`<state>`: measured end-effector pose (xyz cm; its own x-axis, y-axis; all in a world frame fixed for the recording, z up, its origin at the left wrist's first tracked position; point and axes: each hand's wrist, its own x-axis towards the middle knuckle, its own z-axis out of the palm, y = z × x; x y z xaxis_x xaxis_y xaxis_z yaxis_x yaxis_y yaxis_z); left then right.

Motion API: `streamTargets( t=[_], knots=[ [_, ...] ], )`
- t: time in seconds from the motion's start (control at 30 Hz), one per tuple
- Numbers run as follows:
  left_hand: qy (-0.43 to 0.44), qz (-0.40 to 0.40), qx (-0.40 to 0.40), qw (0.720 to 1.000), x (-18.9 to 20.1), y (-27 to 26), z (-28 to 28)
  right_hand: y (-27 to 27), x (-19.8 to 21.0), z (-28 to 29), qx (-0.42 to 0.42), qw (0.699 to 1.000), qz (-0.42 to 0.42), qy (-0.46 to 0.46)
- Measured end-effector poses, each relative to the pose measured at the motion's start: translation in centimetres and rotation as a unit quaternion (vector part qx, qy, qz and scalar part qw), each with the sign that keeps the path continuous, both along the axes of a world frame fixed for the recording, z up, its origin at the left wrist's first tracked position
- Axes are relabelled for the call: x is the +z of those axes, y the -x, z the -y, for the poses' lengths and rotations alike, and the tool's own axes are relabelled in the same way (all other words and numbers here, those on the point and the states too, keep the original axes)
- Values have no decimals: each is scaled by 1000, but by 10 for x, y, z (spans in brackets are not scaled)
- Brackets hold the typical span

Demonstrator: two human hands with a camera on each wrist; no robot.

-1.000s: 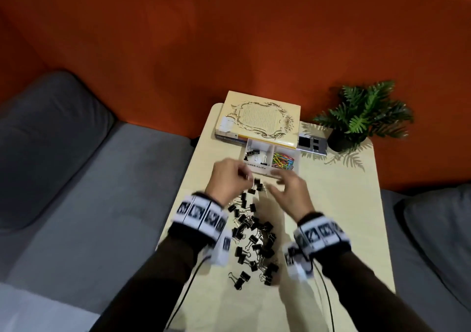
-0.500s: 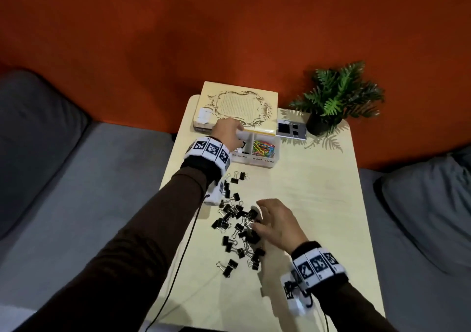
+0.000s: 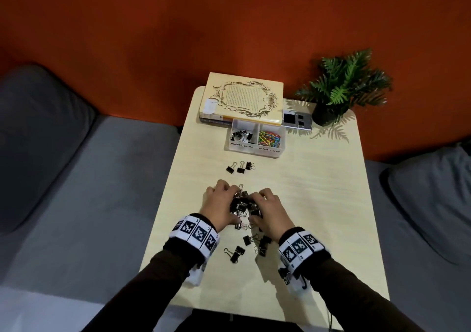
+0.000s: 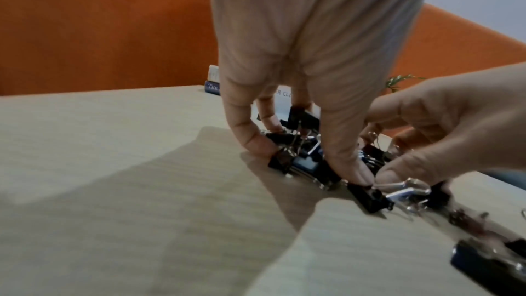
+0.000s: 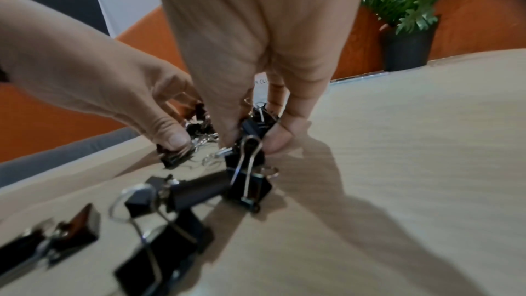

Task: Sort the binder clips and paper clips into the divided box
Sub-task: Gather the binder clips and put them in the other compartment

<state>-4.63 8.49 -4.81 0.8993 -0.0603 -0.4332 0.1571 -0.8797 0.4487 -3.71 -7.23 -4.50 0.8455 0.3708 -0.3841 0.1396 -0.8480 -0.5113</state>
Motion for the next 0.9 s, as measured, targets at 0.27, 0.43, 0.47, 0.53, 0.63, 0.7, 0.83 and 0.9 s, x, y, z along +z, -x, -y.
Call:
streamTargets(
  t=[0.27, 0.43, 0.47, 0.53, 0.63, 0.7, 0.83, 0.9],
  knots=[
    [55, -26, 32, 998, 11, -8, 2, -10, 4, 1, -28, 999, 15, -2],
    [71, 6, 85, 994, 18, -12, 4, -15, 4, 8, -59, 997, 40, -24],
    [70, 12, 91, 993, 19, -12, 4, -17, 4, 9, -69, 997, 40, -24],
    [70, 14, 104, 992, 21, -12, 6, -20, 7, 11, -88, 995, 42, -25],
    [91, 12, 133, 987, 22, -10, 6, -34, 24, 10, -120, 988, 65, -67],
    [110, 13, 150, 982, 22, -8, 6, -52, 39, 4, -137, 980, 99, -108],
    [125, 24, 176, 976, 23, -6, 4, -108, 60, -23, -137, 966, 160, -148],
    [134, 32, 183, 973, 24, -8, 4, -137, 62, -39, -134, 968, 168, -132]
  ],
)
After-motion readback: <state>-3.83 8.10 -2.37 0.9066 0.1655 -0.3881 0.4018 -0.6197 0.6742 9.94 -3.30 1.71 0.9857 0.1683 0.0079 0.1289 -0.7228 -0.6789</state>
